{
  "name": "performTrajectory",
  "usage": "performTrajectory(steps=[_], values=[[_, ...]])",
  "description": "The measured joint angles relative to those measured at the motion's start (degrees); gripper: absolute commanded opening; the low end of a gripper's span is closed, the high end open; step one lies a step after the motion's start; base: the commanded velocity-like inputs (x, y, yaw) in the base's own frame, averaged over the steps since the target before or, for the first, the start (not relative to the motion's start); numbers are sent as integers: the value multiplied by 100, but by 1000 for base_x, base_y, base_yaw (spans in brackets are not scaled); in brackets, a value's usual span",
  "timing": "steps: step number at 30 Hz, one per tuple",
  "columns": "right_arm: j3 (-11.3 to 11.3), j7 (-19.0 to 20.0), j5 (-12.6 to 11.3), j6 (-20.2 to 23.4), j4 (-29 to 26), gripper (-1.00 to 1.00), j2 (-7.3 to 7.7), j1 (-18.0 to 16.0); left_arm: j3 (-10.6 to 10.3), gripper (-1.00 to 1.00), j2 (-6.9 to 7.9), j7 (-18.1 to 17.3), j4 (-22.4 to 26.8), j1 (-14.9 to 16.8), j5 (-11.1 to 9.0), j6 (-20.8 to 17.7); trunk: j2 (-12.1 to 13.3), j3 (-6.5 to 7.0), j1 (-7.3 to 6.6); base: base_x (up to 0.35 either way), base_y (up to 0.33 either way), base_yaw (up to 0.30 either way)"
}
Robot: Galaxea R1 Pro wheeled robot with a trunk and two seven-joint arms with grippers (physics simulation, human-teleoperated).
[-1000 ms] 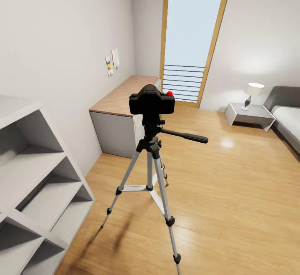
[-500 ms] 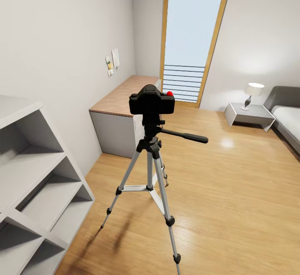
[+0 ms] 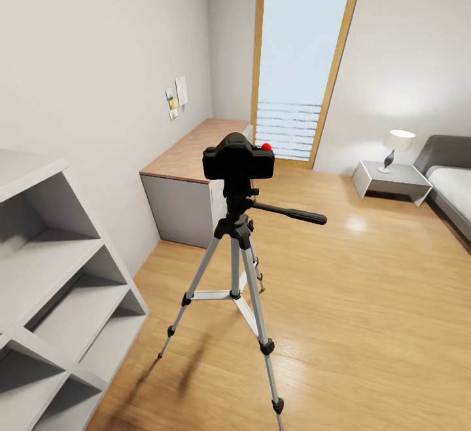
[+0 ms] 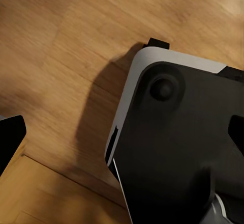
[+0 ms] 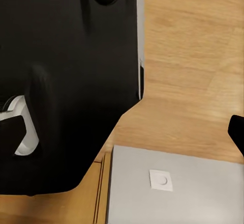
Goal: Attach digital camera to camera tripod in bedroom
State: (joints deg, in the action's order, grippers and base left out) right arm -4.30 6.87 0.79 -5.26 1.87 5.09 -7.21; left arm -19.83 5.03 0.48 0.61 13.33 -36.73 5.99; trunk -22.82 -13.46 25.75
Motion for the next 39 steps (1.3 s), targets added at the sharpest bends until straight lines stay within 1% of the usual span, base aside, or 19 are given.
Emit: performTrajectory(steps=[9,39], values=[[-1,-1,-18,-22,4,100,-2,0,1,100,-2,0,1,0,-3,3,0,62,0,0,0,0],[4,-1,-23,-117,3,100,-7,38,1,100,-2,0,1,0,-4,4,0,336,0,0,0,0]])
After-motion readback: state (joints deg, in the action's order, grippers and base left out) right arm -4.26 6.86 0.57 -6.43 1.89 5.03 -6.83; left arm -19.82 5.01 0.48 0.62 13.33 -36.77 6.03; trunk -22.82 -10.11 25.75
